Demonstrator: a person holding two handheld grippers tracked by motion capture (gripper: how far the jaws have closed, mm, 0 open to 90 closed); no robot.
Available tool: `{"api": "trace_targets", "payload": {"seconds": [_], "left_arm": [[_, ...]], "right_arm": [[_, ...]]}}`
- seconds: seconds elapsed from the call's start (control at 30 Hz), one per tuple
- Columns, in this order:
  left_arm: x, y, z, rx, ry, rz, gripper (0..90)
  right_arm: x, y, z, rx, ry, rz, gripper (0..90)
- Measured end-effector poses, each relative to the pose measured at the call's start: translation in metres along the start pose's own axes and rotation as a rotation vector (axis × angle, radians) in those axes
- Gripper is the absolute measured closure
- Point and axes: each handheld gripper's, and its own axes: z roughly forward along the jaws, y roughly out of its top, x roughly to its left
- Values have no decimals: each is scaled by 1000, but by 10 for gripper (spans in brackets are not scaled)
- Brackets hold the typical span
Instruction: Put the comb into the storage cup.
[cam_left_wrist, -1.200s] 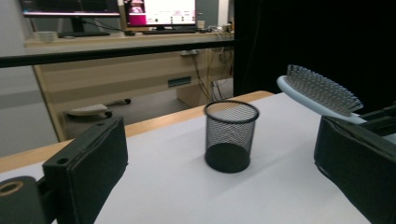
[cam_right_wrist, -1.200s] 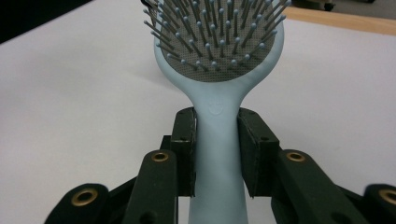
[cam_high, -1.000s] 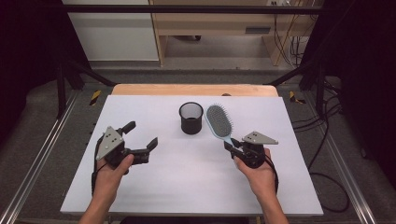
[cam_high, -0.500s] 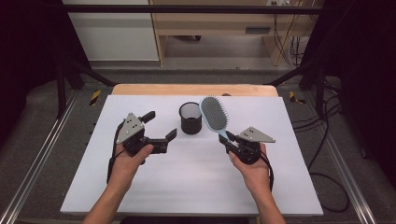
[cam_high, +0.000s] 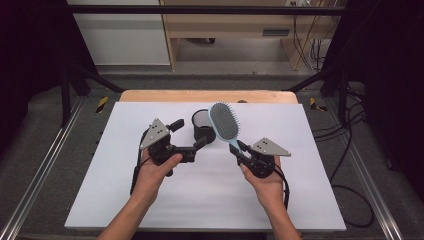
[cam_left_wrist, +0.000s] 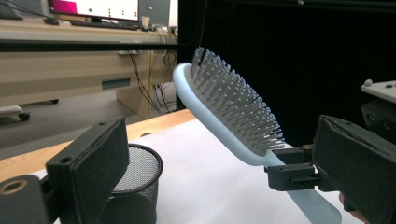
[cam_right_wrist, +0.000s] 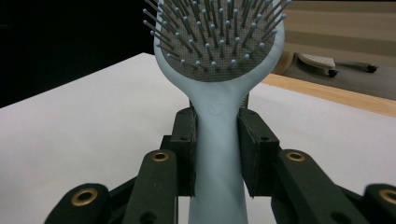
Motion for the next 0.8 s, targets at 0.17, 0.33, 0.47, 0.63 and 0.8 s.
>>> {"api": "trace_targets", "payload": {"seconds": [0.17,0.33,0.47,0.63,0.8], "left_arm": [[4,-4,6,3,0,-24,40],[7,-4,9,-19,-26,-71,56],[8,-5,13,-11,-40,-100,59],[8,-5,17,-18,-53,-137,59],[7,-5,20,-16,-52,-134,62]], "right_arm": [[5,0,2,-10,11,-11,695],[8,0,2,-21,14,-20,695],[11,0,3,-24,21,-29,694],[15,1,3,-37,34,-38,694],[18,1,4,-43,44,-36,695]]}}
